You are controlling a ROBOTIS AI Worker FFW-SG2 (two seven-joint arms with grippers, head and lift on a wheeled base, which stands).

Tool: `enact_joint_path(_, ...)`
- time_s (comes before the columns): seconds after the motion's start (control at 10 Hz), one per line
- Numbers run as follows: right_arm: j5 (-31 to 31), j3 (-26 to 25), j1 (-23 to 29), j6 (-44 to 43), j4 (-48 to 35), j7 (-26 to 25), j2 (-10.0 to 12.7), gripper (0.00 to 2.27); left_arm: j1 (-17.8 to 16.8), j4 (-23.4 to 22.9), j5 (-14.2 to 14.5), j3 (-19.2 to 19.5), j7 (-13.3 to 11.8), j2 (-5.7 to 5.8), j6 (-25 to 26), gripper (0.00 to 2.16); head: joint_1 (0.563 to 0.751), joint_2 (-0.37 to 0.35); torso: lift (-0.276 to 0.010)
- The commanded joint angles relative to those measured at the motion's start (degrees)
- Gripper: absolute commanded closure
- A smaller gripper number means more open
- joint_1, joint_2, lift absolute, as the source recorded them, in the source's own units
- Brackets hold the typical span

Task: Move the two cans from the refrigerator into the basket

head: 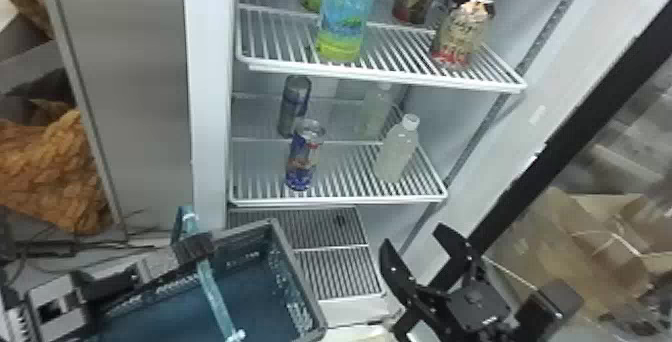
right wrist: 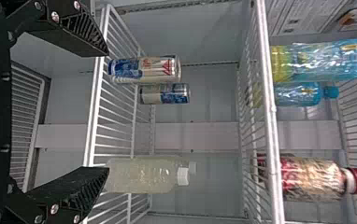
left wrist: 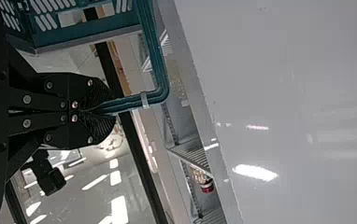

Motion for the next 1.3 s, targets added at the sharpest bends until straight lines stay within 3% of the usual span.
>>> enact_joint_path(0.0,0.8,0.8,-2.5,1.1,1.5,0.0,0.0,0.17,0.0,0.0,0.1,0.0,0.0,0.00,0.0,1.21,0.695,-0.311,-0.219)
enact_joint_path(1.2,3.8,7.9,-21.5,7.1,15.4,-0.3,-2.5,0.18,0.0,0.0,0.3,0.3,0.2,-0.18,0.0,1.21,0.695,-0.210,-0.219)
